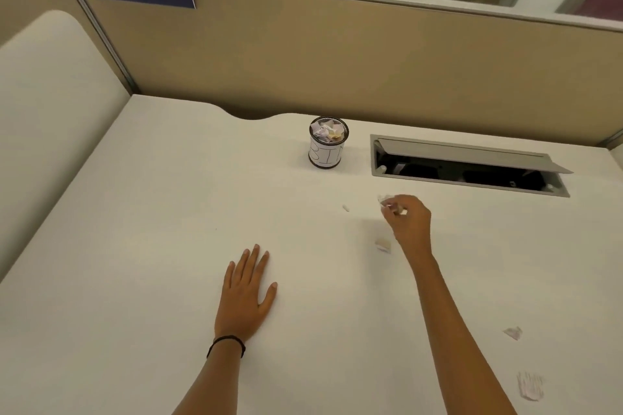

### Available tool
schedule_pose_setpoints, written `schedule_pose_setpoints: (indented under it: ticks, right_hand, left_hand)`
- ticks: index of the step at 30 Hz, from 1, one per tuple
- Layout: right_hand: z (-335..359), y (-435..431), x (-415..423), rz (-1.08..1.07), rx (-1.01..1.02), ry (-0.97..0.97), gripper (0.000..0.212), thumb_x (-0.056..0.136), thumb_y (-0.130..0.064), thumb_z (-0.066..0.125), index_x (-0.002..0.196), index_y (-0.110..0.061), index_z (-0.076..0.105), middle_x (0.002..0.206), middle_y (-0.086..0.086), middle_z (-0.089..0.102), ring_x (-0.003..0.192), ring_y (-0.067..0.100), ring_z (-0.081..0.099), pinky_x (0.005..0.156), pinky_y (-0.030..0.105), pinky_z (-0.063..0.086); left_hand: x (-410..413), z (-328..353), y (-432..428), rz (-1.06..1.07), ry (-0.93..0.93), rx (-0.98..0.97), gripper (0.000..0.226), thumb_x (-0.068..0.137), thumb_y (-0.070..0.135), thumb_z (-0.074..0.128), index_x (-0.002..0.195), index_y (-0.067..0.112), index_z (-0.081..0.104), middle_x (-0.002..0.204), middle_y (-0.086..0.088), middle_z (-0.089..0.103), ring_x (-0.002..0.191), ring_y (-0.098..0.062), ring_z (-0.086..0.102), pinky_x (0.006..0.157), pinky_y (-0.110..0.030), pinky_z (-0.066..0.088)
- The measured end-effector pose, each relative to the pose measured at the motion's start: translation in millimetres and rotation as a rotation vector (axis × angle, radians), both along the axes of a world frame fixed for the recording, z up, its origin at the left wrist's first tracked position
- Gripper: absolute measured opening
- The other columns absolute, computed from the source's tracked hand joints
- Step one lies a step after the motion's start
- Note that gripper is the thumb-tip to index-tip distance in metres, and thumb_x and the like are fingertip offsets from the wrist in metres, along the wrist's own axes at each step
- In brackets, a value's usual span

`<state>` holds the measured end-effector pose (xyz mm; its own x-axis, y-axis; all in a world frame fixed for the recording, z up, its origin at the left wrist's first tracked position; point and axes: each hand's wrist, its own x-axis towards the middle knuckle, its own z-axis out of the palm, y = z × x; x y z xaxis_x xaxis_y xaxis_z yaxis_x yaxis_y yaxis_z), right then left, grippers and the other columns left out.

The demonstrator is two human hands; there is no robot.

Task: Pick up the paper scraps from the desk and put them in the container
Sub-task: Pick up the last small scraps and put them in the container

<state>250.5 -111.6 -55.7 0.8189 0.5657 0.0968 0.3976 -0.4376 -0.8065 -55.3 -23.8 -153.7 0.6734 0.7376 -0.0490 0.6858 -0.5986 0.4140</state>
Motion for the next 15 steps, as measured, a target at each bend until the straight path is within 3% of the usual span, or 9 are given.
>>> schedule_pose_setpoints:
  ticks: [4, 9, 12, 15]
  right_hand:
    - [29.0, 82.4, 22.4, 0.099, 0.033, -0.116, 0.011, 0.080, -0.002, 0.066, 0.089, -0.001, 0.073, 0.095, 0.016, 0.070, 0.092, 0.021, 0.060, 0.071, 0.005, 0.034]
    - [39.7, 160.1, 35.3, 0.208, 0.037, -0.131, 0.013, 0.080, -0.003, 0.062, 0.088, -0.001, 0.072, 0.097, 0.015, 0.069, 0.097, 0.024, 0.058, 0.069, 0.003, 0.033]
    - [32.1, 183.4, 33.2, 0.339, -0.024, -0.117, 0.016, 0.084, -0.013, 0.059, 0.088, -0.003, 0.071, 0.095, 0.016, 0.064, 0.092, 0.022, 0.057, 0.076, 0.021, 0.040]
    - [25.3, 191.9, 32.4, 0.418, -0.140, -0.169, 0.022, 0.091, -0.009, 0.049, 0.095, 0.002, 0.068, 0.107, 0.024, 0.062, 0.103, 0.034, 0.057, 0.084, 0.039, 0.045]
  left_hand:
    - [-0.3, -0.6, 0.3, 0.002, 0.013, 0.001, 0.062, 0.092, 0.049, 0.022, 0.149, 0.028, 0.013, 0.158, 0.010, 0.005, 0.145, -0.007, -0.004, 0.118, -0.033, -0.003]
    - [-0.7, -3.5, 1.7, 0.003, 0.036, 0.005, 0.060, 0.093, 0.048, 0.025, 0.149, 0.029, 0.010, 0.158, 0.010, 0.004, 0.145, -0.008, -0.004, 0.118, -0.035, 0.000]
    - [-0.8, -4.1, 2.0, 0.001, 0.040, 0.004, 0.061, 0.094, 0.048, 0.027, 0.149, 0.029, 0.010, 0.158, 0.009, 0.006, 0.145, -0.009, -0.002, 0.118, -0.036, 0.002]
    - [-1.1, -5.0, 2.2, -0.001, 0.038, 0.000, 0.061, 0.094, 0.047, 0.028, 0.150, 0.029, 0.009, 0.159, 0.009, 0.004, 0.145, -0.009, -0.002, 0.118, -0.036, 0.001]
